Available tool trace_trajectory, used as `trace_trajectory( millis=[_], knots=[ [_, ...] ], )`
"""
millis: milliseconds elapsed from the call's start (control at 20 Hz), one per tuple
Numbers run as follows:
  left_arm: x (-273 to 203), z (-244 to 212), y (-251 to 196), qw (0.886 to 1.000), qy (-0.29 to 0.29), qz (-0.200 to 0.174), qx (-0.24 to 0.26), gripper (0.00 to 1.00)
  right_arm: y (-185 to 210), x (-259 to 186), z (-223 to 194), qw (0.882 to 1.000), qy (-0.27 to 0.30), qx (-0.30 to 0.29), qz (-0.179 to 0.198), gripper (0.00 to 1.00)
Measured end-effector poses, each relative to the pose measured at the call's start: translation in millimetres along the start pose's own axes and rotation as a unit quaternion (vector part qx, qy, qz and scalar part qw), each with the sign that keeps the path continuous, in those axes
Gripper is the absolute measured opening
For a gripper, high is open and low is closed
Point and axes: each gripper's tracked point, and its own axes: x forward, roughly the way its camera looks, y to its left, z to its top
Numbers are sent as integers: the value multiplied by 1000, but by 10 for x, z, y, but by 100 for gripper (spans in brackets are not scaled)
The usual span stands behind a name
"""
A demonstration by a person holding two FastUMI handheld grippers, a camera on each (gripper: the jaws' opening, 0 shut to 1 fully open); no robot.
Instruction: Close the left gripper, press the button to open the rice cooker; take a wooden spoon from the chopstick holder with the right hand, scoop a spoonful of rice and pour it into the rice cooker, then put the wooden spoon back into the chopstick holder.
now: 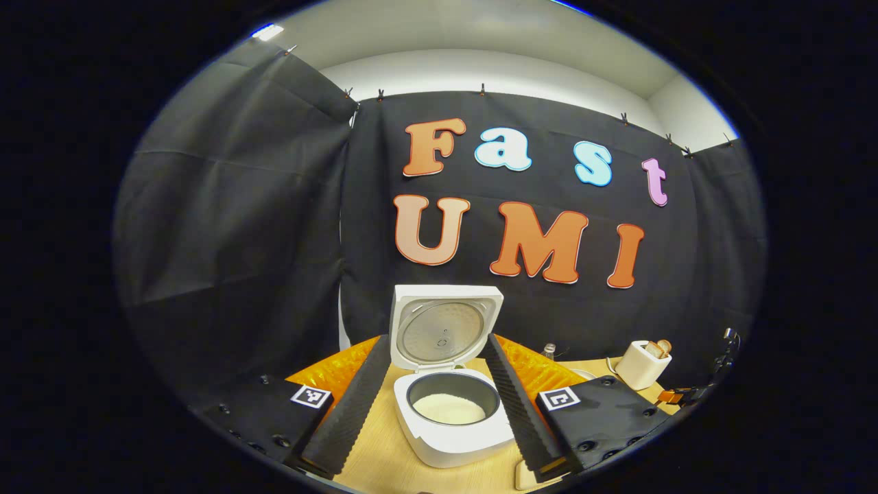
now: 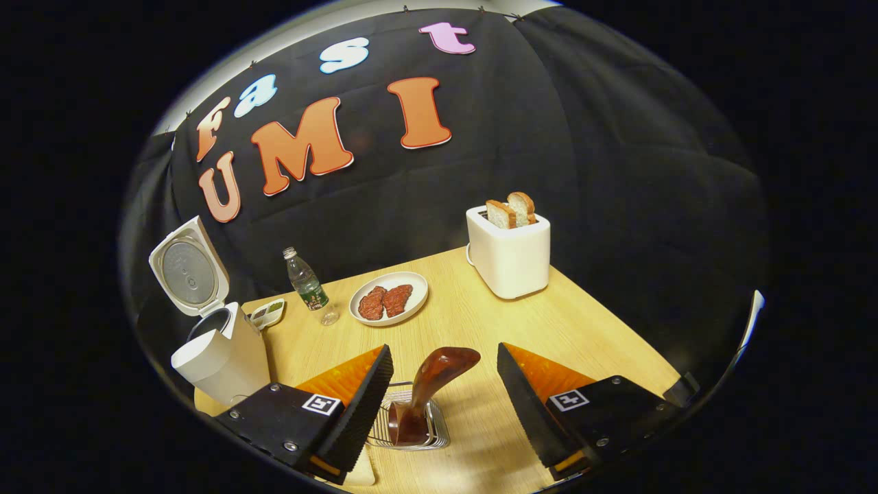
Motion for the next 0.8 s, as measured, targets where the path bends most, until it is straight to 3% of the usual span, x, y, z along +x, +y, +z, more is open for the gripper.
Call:
trace_trajectory(
  millis=[100, 150, 200, 400, 450, 550, 800],
  knots=[
    [-4, -34, 30, 1000, 4, 6, 1, 99, 36, 48, -26, 999, 9, 41, 13, 94],
    [-2, -53, 41, 1000, 5, 11, 1, 99, 38, 94, -56, 998, 14, 59, 14, 81],
    [-7, -53, 104, 1000, 5, 19, 3, 99, 40, 117, -90, 997, 20, 78, 16, 82],
    [-31, -91, 170, 1000, 10, 29, -2, 98, 76, 154, -190, 990, 45, 130, 32, 50],
    [-27, -105, 167, 999, 12, 29, -6, 98, 69, 162, -186, 988, 46, 146, 34, 37],
    [-44, -128, 202, 999, 15, 31, -10, 98, 84, 140, -182, 983, 50, 172, 33, 26],
    [-89, -79, 239, 999, 6, 31, -7, 99, 136, 127, -135, 986, 42, 156, 26, 9]
  ],
)
